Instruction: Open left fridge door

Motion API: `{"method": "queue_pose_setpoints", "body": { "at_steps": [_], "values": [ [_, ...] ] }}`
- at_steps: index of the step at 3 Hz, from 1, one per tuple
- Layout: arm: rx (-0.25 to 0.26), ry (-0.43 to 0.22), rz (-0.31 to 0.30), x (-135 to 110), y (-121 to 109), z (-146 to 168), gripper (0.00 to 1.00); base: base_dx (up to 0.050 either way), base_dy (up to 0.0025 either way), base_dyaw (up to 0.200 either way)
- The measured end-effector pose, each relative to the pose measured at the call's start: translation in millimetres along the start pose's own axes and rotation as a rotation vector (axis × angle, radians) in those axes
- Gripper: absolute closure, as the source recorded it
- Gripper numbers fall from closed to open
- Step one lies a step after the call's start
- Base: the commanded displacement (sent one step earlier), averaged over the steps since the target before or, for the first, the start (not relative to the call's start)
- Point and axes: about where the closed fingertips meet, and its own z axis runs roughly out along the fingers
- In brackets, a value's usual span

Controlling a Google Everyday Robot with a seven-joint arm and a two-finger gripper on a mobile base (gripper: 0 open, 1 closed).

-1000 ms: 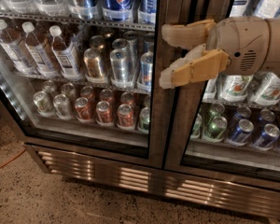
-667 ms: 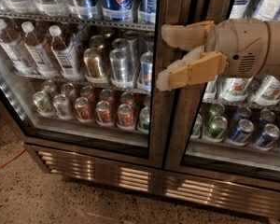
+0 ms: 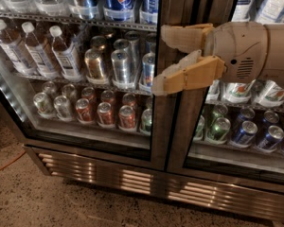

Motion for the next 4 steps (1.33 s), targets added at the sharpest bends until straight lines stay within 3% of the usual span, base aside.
{"method": "queue_pose_setpoints", "body": {
  "at_steps": [1,2,3,4],
  "values": [
    [0.000,0.000,0.000,-0.9,6.6,8.3,0.00,0.000,0.00000,0.000],
    [0.000,0.000,0.000,-0.9,6.6,8.3,0.00,0.000,0.00000,-0.200],
    [0.000,0.000,0.000,-0.9,6.6,8.3,0.00,-0.020,-0.00185,0.184],
    [0.000,0.000,0.000,-0.9,6.6,8.3,0.00,0.000,-0.00005,0.195]
  ]
}}
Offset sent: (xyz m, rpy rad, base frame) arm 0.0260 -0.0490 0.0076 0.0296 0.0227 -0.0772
